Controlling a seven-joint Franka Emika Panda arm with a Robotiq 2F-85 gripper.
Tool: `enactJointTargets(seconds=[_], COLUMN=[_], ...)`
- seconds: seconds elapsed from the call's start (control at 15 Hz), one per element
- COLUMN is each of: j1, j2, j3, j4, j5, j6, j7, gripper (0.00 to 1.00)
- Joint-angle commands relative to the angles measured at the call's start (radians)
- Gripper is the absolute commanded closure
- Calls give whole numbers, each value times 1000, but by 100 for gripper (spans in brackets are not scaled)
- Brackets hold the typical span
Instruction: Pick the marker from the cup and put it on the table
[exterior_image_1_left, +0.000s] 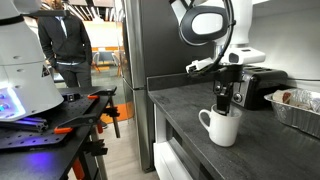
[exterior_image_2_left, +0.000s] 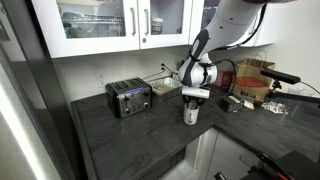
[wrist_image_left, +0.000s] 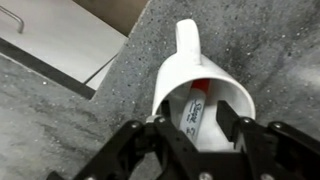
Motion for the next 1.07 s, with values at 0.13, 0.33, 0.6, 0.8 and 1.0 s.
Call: enactJointTargets(seconds=[0.13,0.33,0.6,0.8,1.0], j1=[0,6,11,25,35], j2=[25,40,56,63,65], j3=[-6,-9,-11,-27,-42], j4=[15,35,52,53,51], j5=[22,23,26,19,12], j6=[36,32,36,40,41], j7=[34,52,74,100,115], gripper=[53,56,59,76,98])
